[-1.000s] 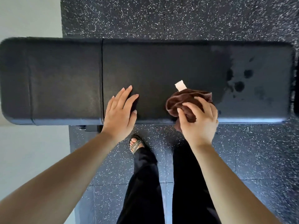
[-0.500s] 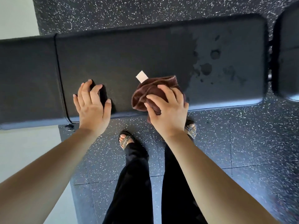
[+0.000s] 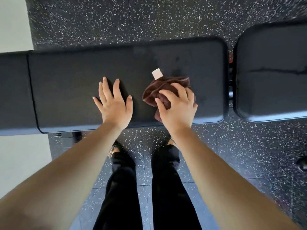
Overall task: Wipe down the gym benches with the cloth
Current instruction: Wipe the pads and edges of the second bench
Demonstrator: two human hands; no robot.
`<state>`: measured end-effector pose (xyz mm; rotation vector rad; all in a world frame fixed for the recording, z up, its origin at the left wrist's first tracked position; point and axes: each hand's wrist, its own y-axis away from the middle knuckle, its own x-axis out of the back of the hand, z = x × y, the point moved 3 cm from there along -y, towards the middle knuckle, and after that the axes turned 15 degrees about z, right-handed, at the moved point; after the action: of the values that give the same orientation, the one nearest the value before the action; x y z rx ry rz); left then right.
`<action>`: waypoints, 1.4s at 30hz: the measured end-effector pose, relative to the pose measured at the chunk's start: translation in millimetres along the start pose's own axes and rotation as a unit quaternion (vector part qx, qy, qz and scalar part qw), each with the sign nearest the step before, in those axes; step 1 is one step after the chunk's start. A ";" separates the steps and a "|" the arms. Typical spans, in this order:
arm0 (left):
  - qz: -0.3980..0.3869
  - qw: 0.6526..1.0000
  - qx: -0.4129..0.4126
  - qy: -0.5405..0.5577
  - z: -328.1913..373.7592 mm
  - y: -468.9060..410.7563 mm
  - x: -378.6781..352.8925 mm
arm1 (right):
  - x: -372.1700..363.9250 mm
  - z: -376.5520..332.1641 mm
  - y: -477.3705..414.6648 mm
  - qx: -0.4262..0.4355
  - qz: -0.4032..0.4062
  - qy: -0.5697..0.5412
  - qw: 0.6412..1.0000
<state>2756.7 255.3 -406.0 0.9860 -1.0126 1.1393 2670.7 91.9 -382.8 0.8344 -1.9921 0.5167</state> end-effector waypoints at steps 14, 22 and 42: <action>-0.009 0.991 -0.134 -0.002 24.5 -13.1 6.4 | -4.7 3.4 -52.8 -0.013 0.028 0.003 1.000; -0.026 0.982 -0.186 -0.012 24.9 -62.7 4.5 | 3.4 20.3 -14.9 0.067 -0.013 0.035 0.997; 0.024 0.978 -0.209 -0.003 -8.7 -137.9 1.8 | -57.9 -71.9 -108.6 0.022 0.080 0.030 0.996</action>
<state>2893.8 244.2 -419.2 0.6293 -1.2249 0.9109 2812.8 83.5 -391.1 0.6812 -2.0074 0.6723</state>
